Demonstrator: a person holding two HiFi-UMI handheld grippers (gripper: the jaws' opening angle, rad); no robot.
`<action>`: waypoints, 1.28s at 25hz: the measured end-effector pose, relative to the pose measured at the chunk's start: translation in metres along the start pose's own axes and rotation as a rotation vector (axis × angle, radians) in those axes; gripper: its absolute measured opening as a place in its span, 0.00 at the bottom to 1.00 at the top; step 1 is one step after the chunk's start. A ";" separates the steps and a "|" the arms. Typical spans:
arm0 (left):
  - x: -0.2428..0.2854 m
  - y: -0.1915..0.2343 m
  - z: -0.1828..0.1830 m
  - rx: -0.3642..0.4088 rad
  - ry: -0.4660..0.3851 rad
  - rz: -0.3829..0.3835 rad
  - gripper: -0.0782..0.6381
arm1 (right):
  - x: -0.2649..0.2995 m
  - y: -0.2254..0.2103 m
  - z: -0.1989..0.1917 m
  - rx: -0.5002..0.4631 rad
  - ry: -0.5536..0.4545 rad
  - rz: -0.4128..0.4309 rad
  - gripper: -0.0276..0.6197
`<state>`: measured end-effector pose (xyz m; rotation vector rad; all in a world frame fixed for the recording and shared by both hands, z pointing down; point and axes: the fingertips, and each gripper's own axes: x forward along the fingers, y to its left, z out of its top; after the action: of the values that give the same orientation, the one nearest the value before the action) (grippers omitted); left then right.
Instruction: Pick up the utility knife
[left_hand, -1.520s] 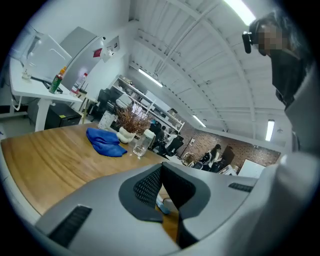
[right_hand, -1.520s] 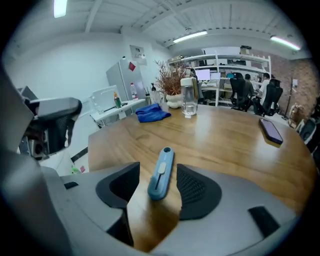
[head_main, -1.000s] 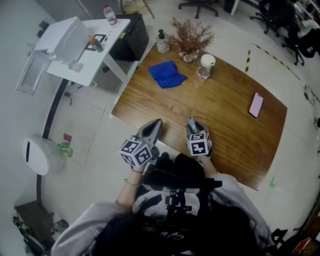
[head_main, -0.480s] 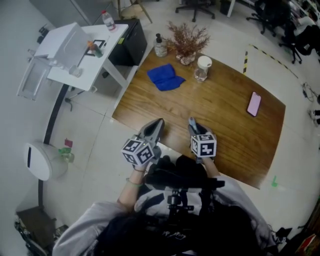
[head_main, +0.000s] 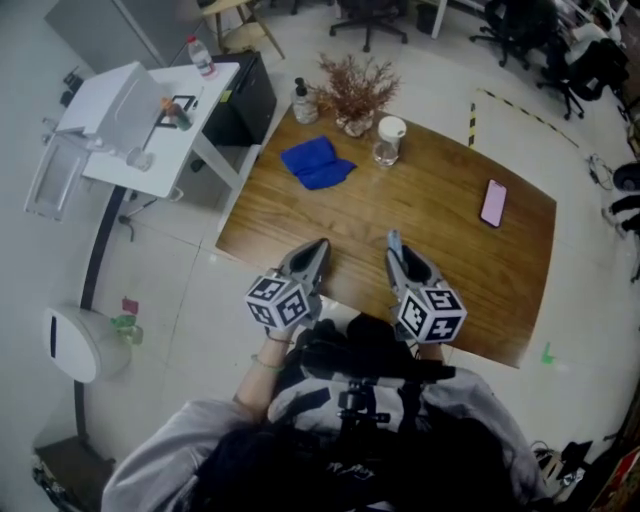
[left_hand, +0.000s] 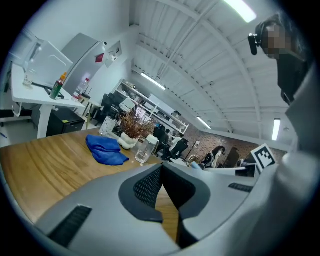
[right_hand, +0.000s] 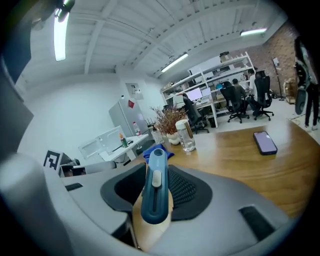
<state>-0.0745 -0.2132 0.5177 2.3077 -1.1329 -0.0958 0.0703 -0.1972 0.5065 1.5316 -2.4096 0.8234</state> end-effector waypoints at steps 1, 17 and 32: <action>0.002 -0.001 -0.001 0.014 0.009 -0.003 0.12 | -0.005 0.002 0.006 -0.008 -0.016 -0.003 0.27; 0.011 -0.018 0.008 0.159 0.033 -0.069 0.12 | -0.006 0.010 0.010 -0.046 -0.035 -0.034 0.27; 0.010 -0.004 0.003 0.106 0.037 -0.018 0.12 | 0.046 -0.030 -0.050 -0.095 0.163 -0.094 0.27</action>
<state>-0.0666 -0.2200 0.5145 2.4029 -1.1229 -0.0002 0.0682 -0.2155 0.5783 1.4691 -2.2114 0.7710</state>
